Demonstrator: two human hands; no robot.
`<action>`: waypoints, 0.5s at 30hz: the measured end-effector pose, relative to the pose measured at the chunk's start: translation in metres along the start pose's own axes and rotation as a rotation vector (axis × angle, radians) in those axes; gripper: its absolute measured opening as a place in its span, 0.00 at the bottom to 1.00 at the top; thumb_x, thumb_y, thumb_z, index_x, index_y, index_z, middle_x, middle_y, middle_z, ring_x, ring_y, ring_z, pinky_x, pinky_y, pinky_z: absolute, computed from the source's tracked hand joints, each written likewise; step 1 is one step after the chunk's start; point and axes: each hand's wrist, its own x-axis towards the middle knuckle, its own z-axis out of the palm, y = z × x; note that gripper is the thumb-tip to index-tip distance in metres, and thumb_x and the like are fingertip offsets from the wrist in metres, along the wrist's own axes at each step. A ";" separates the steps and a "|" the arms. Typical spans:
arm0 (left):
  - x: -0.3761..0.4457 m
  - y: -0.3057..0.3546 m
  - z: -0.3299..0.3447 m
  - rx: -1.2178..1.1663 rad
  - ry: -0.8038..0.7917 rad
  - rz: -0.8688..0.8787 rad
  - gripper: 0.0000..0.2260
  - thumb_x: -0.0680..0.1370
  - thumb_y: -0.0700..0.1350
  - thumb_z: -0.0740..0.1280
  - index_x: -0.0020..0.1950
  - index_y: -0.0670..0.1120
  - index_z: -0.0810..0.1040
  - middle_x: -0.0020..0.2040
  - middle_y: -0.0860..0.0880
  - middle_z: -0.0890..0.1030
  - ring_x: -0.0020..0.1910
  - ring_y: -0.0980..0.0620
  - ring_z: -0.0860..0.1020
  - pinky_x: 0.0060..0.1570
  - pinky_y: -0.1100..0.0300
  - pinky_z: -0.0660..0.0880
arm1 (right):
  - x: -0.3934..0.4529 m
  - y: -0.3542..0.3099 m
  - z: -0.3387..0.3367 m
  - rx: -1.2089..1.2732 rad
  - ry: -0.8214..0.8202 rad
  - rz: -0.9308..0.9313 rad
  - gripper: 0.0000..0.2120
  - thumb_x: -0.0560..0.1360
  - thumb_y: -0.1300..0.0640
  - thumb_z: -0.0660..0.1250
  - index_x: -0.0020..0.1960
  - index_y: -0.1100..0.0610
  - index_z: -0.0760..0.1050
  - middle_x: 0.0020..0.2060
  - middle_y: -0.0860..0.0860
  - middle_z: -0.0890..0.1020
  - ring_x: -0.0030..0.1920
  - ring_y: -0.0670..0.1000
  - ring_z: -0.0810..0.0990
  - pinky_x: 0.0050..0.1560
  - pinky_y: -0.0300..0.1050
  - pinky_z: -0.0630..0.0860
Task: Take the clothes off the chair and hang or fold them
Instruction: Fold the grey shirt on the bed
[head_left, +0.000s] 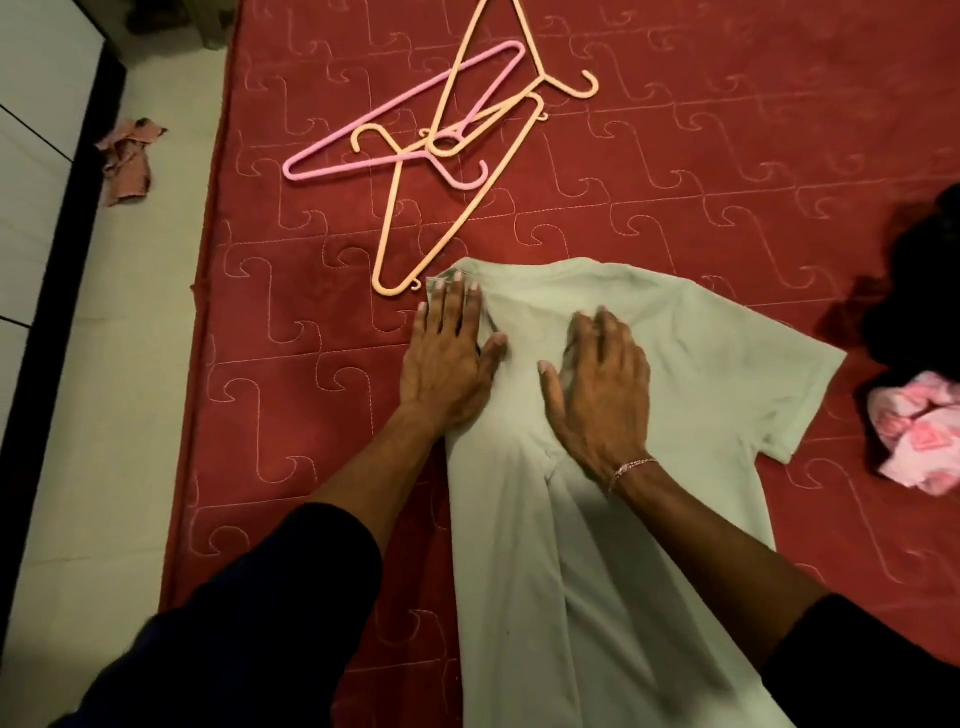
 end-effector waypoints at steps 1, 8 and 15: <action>0.002 0.000 -0.001 0.022 -0.021 0.000 0.33 0.82 0.64 0.39 0.82 0.46 0.41 0.82 0.45 0.40 0.80 0.45 0.37 0.78 0.46 0.41 | 0.001 0.008 -0.003 -0.003 0.021 0.053 0.32 0.79 0.37 0.60 0.75 0.56 0.64 0.71 0.58 0.70 0.69 0.60 0.69 0.67 0.57 0.69; -0.011 0.031 -0.008 0.024 0.048 -0.085 0.31 0.85 0.57 0.43 0.81 0.39 0.42 0.81 0.39 0.43 0.80 0.42 0.42 0.79 0.46 0.44 | 0.032 0.038 -0.024 0.581 -0.069 0.239 0.13 0.73 0.41 0.70 0.45 0.50 0.75 0.40 0.50 0.82 0.44 0.56 0.80 0.45 0.49 0.76; -0.024 0.051 0.010 -0.099 0.032 -0.086 0.29 0.82 0.53 0.39 0.81 0.39 0.44 0.81 0.40 0.45 0.81 0.44 0.44 0.79 0.48 0.45 | 0.010 0.016 -0.014 0.977 -0.139 0.721 0.20 0.67 0.38 0.75 0.41 0.56 0.82 0.38 0.50 0.86 0.42 0.53 0.85 0.47 0.51 0.82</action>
